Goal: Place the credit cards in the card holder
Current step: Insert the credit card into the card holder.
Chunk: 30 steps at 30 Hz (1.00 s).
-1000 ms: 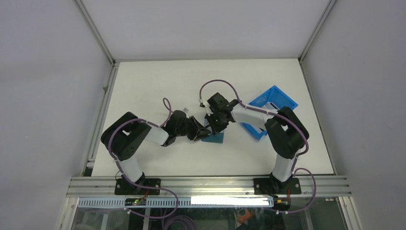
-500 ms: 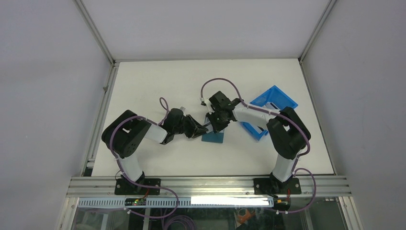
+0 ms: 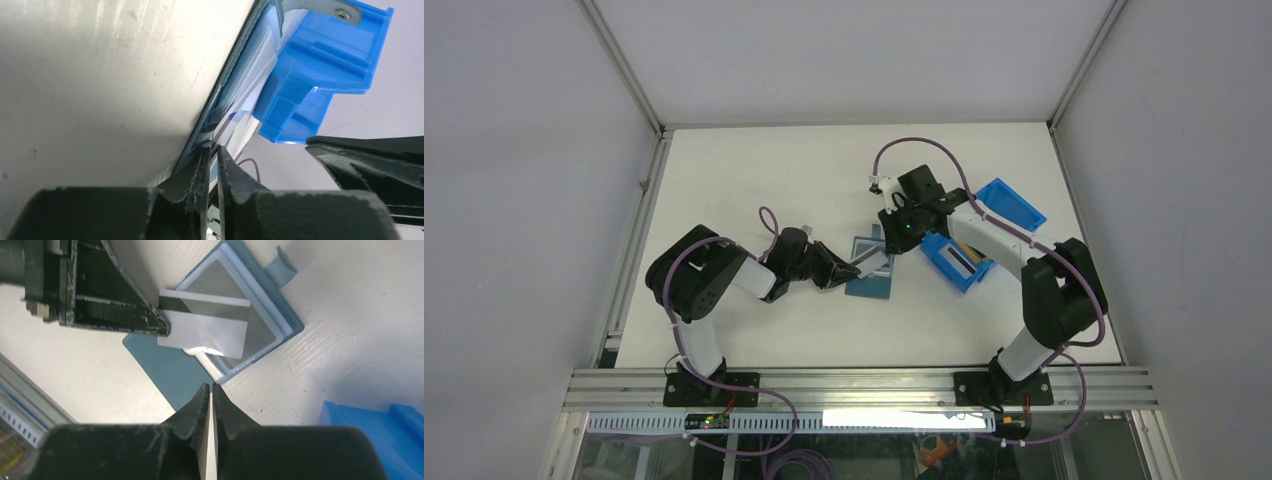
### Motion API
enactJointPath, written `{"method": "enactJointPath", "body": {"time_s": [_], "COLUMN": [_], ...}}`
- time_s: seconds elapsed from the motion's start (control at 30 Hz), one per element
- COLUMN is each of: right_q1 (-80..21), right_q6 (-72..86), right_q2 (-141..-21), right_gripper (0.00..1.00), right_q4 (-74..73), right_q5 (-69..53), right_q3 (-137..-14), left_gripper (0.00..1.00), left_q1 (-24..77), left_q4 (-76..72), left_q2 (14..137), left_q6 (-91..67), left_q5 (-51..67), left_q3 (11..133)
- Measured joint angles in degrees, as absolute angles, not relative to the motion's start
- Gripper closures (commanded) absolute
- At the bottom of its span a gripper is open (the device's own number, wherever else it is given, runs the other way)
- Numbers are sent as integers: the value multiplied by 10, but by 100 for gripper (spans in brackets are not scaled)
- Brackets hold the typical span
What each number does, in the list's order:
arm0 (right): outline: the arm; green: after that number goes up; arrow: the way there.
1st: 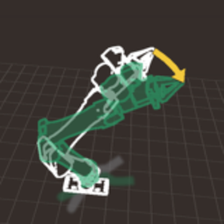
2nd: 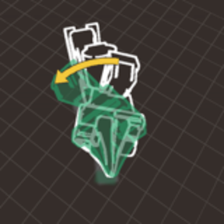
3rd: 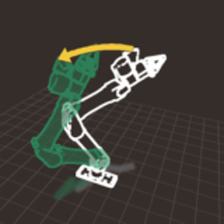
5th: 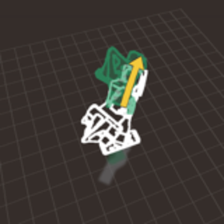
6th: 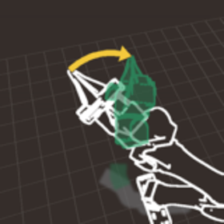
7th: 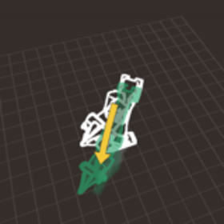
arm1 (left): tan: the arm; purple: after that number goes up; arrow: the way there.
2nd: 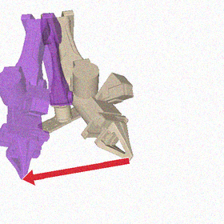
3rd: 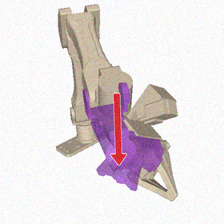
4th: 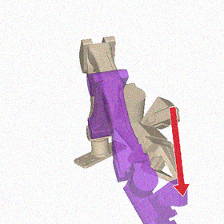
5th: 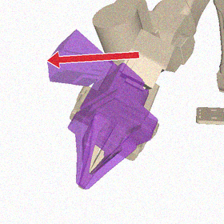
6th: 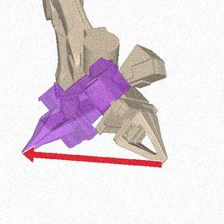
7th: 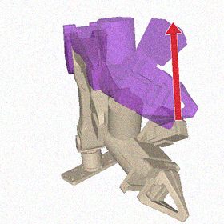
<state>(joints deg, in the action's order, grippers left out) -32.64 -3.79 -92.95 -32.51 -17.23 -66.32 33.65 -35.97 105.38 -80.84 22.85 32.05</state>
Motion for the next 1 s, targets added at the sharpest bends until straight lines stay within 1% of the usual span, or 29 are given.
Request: {"method": "enactJointPath", "body": {"time_s": [0.13,0.23,0.53,0.73,1.0], "right_q1": [-318,-319,-319,-320,-324], "right_q6": [-95,-132,-174,-182,-184], "right_q2": [-930,-930,-930,-944,-954], "right_gripper": [90,90,89,88,87], "right_q4": [-366,-384,-388,-380,-366], "right_q5": [-204,-223,-248,-217,-198], "right_q3": [-668,-678,-690,-688,-672], "left_gripper": [97,99,99,99,98], "left_q1": [335,328,304,291,279], "left_q4": [-378,-378,-345,-321,-268], "left_q2": [1065,1066,1077,1096,1107], "left_q6": [-814,-803,-713,-671,-646], "left_q5": [237,249,331,383,421], "left_q3": [321,322,356,378,415]}}
